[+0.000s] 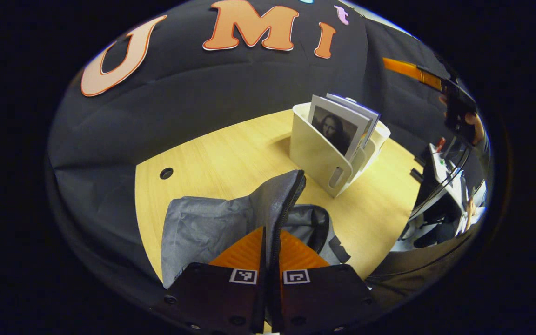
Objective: Open the schoolbag, grab two books from the bookshelf and put them into the schoolbag.
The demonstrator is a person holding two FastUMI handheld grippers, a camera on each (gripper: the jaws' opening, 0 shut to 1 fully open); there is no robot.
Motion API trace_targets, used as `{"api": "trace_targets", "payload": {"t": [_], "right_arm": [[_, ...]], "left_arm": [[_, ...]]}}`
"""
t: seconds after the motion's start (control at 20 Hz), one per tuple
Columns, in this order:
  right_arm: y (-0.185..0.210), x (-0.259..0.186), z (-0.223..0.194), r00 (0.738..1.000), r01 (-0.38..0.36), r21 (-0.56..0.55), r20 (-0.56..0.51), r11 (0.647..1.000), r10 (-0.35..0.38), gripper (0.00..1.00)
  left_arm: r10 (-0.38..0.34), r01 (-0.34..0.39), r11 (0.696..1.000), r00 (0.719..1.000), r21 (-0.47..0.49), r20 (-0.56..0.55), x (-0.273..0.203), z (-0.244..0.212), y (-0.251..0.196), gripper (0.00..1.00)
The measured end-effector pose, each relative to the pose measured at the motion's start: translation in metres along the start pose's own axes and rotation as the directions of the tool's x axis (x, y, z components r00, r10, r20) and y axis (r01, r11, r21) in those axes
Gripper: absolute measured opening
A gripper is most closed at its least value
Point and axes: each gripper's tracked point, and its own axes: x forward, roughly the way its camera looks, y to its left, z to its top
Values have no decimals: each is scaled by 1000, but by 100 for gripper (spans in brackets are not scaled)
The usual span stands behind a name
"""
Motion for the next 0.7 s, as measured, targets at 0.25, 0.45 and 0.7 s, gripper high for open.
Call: {"api": "trace_targets", "payload": {"t": [0.25,0.45,0.7], "right_arm": [[21,10,-10,992,-38,-39,-123,999,33,98],[45,21,-35,947,-148,25,-285,989,149,98],[68,39,-75,828,-259,75,-496,963,261,98]], "left_arm": [[-101,101,993,995,-60,13,-15,23,15,6],[-150,152,983,988,-105,22,-22,33,15,6],[-171,171,966,985,-194,15,-25,50,13,6]]}}
